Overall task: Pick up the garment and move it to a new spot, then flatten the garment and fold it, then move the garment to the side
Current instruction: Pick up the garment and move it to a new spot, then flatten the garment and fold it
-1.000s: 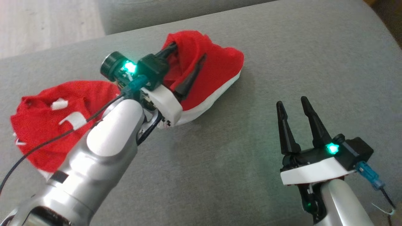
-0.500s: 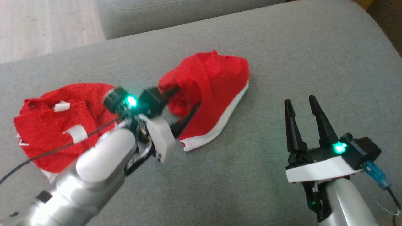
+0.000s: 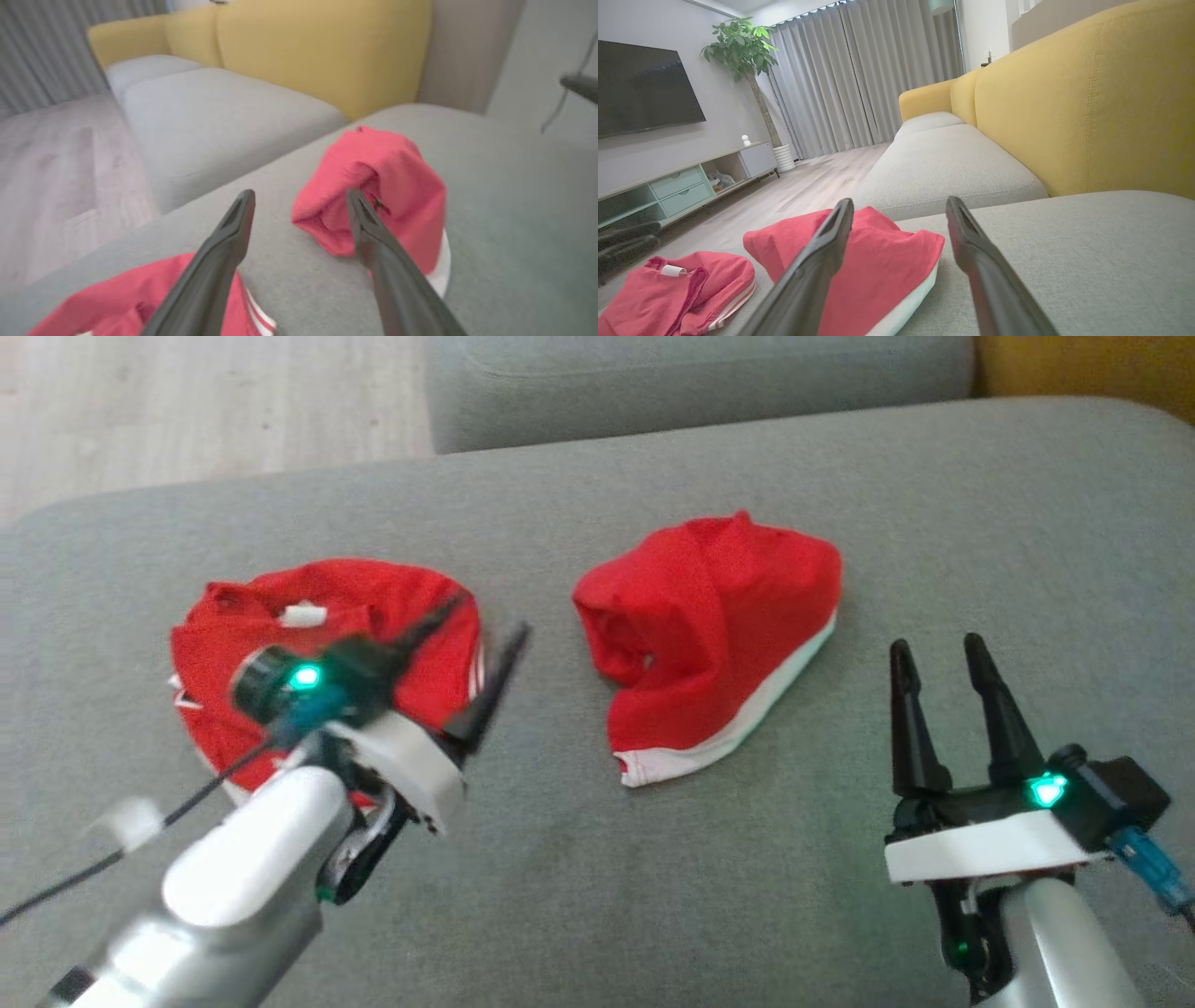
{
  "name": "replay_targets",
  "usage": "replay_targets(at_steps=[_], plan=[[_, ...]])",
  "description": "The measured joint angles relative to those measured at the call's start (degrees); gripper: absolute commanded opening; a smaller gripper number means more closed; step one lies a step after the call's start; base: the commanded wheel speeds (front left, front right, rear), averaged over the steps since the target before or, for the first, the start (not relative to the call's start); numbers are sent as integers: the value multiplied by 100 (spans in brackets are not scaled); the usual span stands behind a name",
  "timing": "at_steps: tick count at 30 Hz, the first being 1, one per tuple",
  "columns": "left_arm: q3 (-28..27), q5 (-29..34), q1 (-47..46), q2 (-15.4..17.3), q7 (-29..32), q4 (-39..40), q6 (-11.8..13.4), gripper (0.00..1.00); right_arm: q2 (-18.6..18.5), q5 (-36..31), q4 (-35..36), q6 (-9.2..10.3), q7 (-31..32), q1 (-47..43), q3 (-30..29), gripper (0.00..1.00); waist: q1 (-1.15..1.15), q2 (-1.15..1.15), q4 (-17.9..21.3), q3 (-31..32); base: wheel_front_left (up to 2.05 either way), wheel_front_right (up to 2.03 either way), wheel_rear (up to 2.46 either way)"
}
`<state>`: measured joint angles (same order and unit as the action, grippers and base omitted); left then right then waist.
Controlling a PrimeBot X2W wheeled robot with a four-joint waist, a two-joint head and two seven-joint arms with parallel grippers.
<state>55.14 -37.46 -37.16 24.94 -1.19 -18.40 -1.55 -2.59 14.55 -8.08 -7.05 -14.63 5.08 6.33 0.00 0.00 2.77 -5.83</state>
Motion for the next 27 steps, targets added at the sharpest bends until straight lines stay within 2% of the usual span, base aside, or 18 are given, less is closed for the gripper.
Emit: replay_targets(at_steps=[6,9,12,15,18,27], plan=[[-811,-283,565,14,-1018,211,909,100,0,-8,21,0,0,-118,-188,100,0,0,-320,131,0,0,0],[-1174,-291,1011,-4,-1265,349,1324,100,0,-124,24,0,0,-233,-243,100,0,0,-457,182,0,0,0],[-1484,-208,1585,-82,-1311,517,1601,100,1,-199,24,0,0,-310,-280,100,0,0,-554,215,0,0,0],[-2079,116,2228,-411,-1315,857,1824,100,2,-253,24,-1,0,-339,-280,100,0,0,-583,204,0,0,0],[-2516,497,2720,-776,-1325,1049,1792,100,2,-272,25,0,0,-344,-296,100,0,0,-589,183,0,0,0],[-3312,1368,2958,-1369,-1326,920,1036,100,2,-499,21,0,0,-361,-328,100,0,0,-709,154,0,0,0]])
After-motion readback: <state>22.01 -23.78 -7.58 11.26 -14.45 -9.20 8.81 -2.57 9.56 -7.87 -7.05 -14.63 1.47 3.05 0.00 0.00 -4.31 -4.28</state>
